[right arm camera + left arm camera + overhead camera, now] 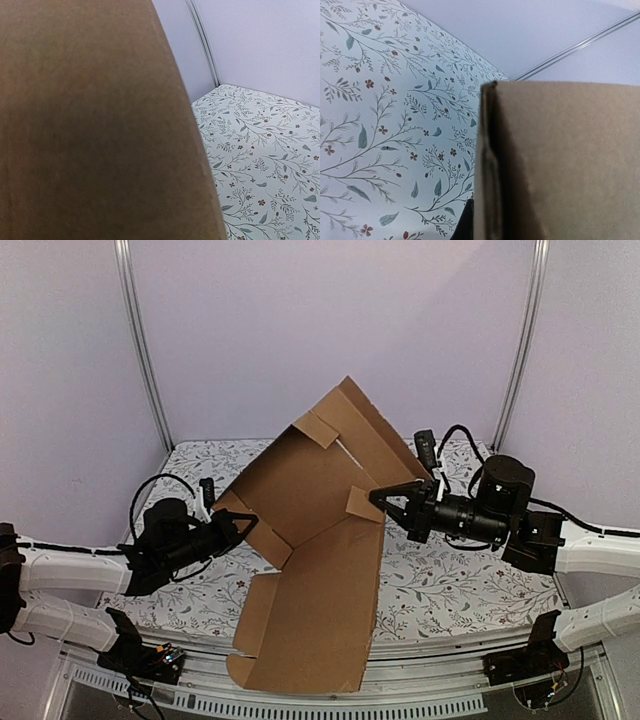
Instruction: Fold the paper box
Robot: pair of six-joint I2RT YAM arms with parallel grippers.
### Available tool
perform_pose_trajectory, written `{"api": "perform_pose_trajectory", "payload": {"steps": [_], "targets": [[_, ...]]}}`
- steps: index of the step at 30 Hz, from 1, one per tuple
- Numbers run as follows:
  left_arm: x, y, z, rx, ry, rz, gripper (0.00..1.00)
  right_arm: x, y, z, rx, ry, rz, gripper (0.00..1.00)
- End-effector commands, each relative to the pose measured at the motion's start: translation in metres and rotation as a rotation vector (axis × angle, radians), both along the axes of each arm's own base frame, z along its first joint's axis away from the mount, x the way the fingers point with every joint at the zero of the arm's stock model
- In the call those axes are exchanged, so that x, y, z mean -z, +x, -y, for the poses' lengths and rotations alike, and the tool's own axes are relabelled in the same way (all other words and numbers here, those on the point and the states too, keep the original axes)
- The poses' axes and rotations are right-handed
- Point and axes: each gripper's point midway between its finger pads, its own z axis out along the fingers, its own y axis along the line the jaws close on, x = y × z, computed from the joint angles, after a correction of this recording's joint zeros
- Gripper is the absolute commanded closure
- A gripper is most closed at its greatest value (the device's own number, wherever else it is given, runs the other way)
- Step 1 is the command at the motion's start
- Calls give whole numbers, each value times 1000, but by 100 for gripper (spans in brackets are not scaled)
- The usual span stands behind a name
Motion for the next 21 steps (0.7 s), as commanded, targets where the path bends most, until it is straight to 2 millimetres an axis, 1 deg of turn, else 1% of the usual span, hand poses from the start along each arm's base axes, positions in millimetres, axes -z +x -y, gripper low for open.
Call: {"api": "perform_pose_trajectory", "payload": {"steps": [1,3,5,8,12,19,21], "targets": [[-38,6,6,23,-32,83,100,48,2,4,39,-174,-79,100],[-41,6,6,20,-25,91,100,63,1,9,54,-225,-95,100],[-41,7,5,18,-14,93,100,72,1,12,68,-258,-105,100],[-41,9,5,17,3,95,100,76,1,17,82,-277,-108,100],[-39,10,4,13,27,98,100,61,1,24,103,-259,-80,99],[-26,11,-4,-8,97,97,100,30,-4,37,118,-253,-27,91],[-22,11,-7,-19,118,98,100,25,-6,42,119,-257,-17,87]]}}
